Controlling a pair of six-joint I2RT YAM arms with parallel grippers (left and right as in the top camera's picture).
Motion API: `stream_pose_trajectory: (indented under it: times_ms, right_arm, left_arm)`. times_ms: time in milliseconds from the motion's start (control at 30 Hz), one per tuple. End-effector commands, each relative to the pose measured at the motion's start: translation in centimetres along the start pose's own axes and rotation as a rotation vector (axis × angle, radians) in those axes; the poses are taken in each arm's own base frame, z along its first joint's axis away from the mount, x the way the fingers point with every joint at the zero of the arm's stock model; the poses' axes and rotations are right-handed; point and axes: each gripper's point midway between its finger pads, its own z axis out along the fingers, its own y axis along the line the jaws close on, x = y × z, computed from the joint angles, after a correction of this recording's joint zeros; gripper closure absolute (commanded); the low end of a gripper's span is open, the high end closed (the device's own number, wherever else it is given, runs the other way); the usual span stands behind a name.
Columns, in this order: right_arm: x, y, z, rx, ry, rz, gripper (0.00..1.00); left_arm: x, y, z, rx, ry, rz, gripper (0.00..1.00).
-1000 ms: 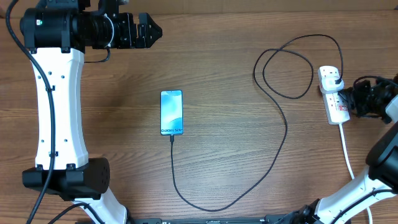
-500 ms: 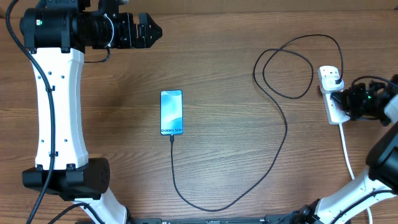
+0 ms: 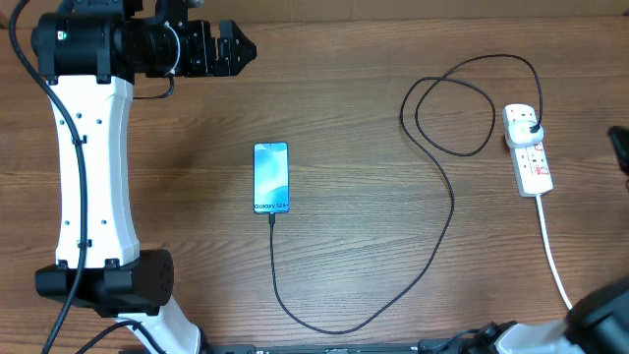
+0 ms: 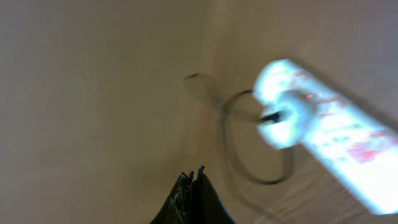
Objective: Plug charger to phone and switch on socket
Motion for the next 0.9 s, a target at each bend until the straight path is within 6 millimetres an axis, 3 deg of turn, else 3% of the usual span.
stream_pose_trajectory:
  times_ms: [0, 67, 167, 233, 300, 467, 633, 700, 833, 867]
  right_arm:
    - [3.7, 7.4, -1.8, -0.145, 0.052, -0.162, 0.96]
    - [6.3, 10.4, -2.6, -0.176, 0.06, -0.274, 0.96]
    - [11.6, 15.0, -3.8, -0.233, 0.086, -0.489, 0.93]
    - [15.7, 17.1, -4.4, -0.228, 0.085, -0.612, 0.91]
    - [18.6, 17.7, -4.9, -0.171, 0.054, -0.691, 0.89]
    - [23.0, 15.5, -7.2, 0.088, -0.071, -0.859, 0.86]
    - [24.4, 11.4, -9.0, 0.312, -0.074, -0.946, 0.85]
    - [24.7, 9.6, -9.3, 0.399, -0.045, -0.971, 0.8]
    - [25.1, 7.2, -9.8, 0.502, 0.023, -0.98, 0.44]
    - [25.2, 7.0, -9.9, 0.511, 0.03, -0.979, 0.28]
  left_arm:
    - [-0.3, -0.2, -0.2, 0.008, -0.009, 0.001, 0.0]
    - [-0.3, -0.2, -0.2, 0.008, -0.009, 0.001, 0.0]
    - [-0.3, -0.2, -0.2, 0.008, -0.009, 0.001, 0.0]
    - [-0.3, -0.2, -0.2, 0.008, -0.009, 0.001, 0.0]
    - [-0.3, -0.2, -0.2, 0.008, -0.009, 0.001, 0.0]
    - [-0.3, -0.2, -0.2, 0.008, -0.009, 0.001, 0.0]
    - [-0.3, -0.2, -0.2, 0.008, -0.009, 0.001, 0.0]
    - [-0.3, -0.2, -0.2, 0.008, -0.009, 0.001, 0.0]
    - [-0.3, -0.2, -0.2, 0.008, -0.009, 0.001, 0.0]
    - [-0.3, -0.2, -0.2, 0.008, -0.009, 0.001, 0.0]
